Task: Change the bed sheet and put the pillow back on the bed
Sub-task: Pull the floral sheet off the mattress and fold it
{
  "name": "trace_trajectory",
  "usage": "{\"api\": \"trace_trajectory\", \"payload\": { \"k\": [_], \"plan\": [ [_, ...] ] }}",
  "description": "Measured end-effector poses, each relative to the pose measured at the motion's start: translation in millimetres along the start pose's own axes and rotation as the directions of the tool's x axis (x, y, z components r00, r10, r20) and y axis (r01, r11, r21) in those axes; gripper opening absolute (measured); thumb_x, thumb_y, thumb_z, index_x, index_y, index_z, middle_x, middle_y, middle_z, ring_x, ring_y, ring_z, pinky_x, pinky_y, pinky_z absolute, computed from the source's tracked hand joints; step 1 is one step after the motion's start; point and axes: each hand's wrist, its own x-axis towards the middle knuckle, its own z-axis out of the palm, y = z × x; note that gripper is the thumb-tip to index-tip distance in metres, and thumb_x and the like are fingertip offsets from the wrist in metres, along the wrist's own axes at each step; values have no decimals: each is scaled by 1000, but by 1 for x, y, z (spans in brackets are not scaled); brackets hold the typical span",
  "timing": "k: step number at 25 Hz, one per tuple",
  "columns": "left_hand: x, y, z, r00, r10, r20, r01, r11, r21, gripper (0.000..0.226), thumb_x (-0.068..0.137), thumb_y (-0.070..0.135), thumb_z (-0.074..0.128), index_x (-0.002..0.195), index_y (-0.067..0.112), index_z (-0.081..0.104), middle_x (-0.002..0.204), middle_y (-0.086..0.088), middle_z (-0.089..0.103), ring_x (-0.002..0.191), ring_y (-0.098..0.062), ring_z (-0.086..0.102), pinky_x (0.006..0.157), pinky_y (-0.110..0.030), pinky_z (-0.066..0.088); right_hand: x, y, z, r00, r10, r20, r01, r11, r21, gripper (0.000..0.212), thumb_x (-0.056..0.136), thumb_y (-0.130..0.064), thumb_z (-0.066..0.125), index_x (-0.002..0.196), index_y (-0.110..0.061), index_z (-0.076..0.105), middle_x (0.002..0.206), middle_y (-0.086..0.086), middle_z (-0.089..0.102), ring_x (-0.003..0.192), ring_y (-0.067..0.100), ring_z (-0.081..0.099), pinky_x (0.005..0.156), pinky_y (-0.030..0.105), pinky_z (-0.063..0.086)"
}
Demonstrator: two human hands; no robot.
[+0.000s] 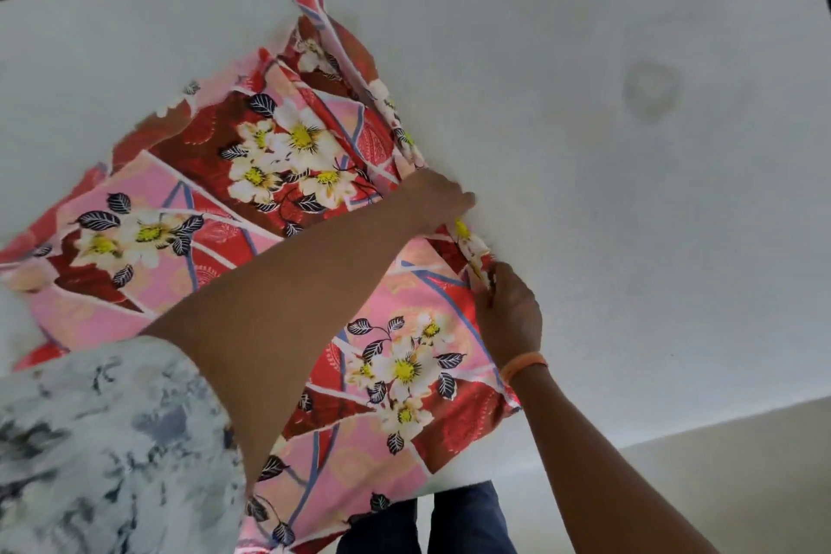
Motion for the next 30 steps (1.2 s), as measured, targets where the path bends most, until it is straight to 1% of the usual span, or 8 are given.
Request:
{"api": "trace_trajectory", "payload": {
  "k": [5, 9, 12, 16, 20, 23, 27, 30],
  "plan": [
    [-69, -18, 29, 887, 89, -453, 39, 963, 266, 20, 91, 4, 46, 78, 8, 61, 100, -15, 61, 103, -35, 58, 86, -44, 45, -61, -9, 6, 903, -401, -153, 314, 860, -401, 25, 77, -7, 72, 98, -18, 63, 77, 3, 57, 66, 27, 53, 66, 38, 35],
    [-129, -25, 97, 923, 156, -351, 50, 858, 511, 7, 85, 9, 65, 91, 6, 66, 95, -16, 70, 104, -36, 61, 104, -46, 42, -103, -7, 19, 917, -394, -67, 304, 795, -525, 17, 70, -12, 76, 81, -16, 64, 85, 9, 58, 71, 29, 53, 71, 43, 37],
    [-144, -16, 133, 938, -28, -345, 183, 887, 425, 19, 80, 7, 61, 99, 4, 58, 70, -12, 65, 74, -29, 60, 80, -44, 51, -127, 4, 35, 956, -288, 59, 276, 809, -519, 22, 67, -18, 80, 77, -15, 61, 79, 6, 58, 60, 27, 56, 63, 37, 40],
    [-140, 13, 147, 918, -210, -335, 325, 884, 336, 30, 87, 14, 52, 115, 4, 61, 84, -11, 67, 79, -27, 62, 70, -37, 51, -156, 17, 40, 989, -121, 79, 144, 866, -480, 11, 84, -21, 66, 90, -13, 62, 90, 9, 66, 62, 31, 66, 52, 35, 50],
    [-147, 12, 140, 883, -382, -273, 454, 844, 285, 41, 92, 22, 42, 128, 1, 47, 119, -19, 53, 105, -33, 53, 86, -45, 46, -169, 18, 36, 981, 131, 140, -30, 827, -562, 11, 78, -13, 68, 88, -11, 63, 89, 10, 66, 58, 34, 64, 49, 35, 49],
    [-145, -33, 123, 860, -418, -291, 506, 772, 385, 45, 95, 27, 43, 134, 5, 39, 129, -18, 49, 118, -33, 46, 102, -46, 37, -157, -1, 21, 892, 408, 195, -217, 765, -606, 20, 92, -22, 50, 103, -19, 67, 103, 4, 70, 87, 30, 70, 69, 36, 53],
    [-143, -79, 97, 753, -646, -124, 642, 763, -74, 56, 89, 21, 56, 138, 6, 35, 123, -15, 59, 115, -35, 55, 98, -46, 40, -105, -60, 0, 888, 439, 134, -311, 790, -529, 26, 90, -26, 50, 107, -17, 67, 108, 6, 69, 100, 30, 68, 79, 34, 51],
    [-137, -79, 85, 599, -799, 55, 610, 410, -678, 60, 93, 23, 57, 140, 0, 29, 123, -20, 60, 113, -41, 59, 91, -50, 46, -58, -112, 14, 971, 222, 92, -172, 910, -378, 22, 90, -21, 49, 101, -14, 66, 101, 11, 69, 91, 31, 68, 73, 35, 51]
  ]
}}
